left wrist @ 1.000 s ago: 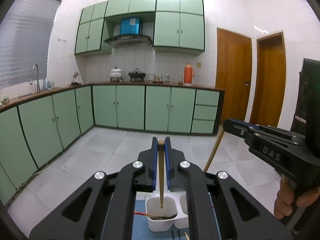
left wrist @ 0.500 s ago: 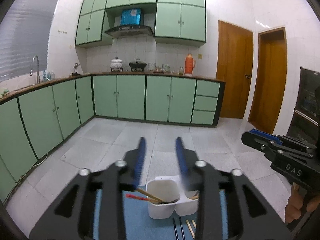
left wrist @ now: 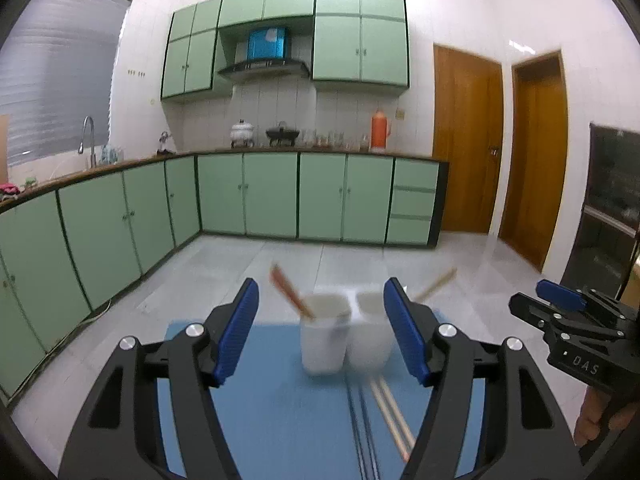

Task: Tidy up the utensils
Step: 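Move both open tools back down to the remaining chopsticks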

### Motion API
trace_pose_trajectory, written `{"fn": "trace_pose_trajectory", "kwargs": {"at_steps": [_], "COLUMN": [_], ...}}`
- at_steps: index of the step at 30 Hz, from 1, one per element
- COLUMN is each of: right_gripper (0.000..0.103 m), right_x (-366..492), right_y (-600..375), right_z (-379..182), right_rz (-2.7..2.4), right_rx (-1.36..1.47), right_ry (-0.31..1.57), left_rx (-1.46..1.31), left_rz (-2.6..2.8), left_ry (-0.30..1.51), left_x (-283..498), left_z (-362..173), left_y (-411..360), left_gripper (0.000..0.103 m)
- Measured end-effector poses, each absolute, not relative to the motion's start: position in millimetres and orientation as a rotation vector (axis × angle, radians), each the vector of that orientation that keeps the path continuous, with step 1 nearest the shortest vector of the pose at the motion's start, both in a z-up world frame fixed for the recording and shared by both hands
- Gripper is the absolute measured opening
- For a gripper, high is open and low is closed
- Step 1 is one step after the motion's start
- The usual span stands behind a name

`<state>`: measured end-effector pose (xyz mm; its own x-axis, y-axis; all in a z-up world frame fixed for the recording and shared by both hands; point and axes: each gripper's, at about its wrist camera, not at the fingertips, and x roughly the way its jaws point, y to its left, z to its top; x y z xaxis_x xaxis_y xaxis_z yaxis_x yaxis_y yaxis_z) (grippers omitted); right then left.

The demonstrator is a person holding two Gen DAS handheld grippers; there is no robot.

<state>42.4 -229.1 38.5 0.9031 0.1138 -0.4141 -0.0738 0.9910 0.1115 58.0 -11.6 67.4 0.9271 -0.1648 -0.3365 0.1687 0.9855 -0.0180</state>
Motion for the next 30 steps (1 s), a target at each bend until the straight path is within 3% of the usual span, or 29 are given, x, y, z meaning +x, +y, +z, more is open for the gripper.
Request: {"fn": "trace_pose_trajectory", "kwargs": {"at_steps": [8,15,22,30], "right_gripper": [0.055,0.042,0.030,0.024], "right_x": [14,-1,-15,-16], "right_y": [-223,-209,-196,-180], "right_z": [-43,-90,-112,-123], "right_rz": [0.063,0.081,0.127,0.162], "right_rx": [0.139,0.138,0.137,0.100], "right_ry": [0.584,0.699,0.776,0.818], "left_rx": [0.035,0.038,0.057,0.051], "left_rz": [-0.146,-0.162,-0.186,-0.192], "left_ry": [0.495,0.629,0.735,0.778], "left_x": [34,19,5,-1], "left_z": [-12,-69,-99,-110], "left_y": [-12,-11,-11,-7], "left_gripper": [0.063,0.059,0.056,0.055]}}
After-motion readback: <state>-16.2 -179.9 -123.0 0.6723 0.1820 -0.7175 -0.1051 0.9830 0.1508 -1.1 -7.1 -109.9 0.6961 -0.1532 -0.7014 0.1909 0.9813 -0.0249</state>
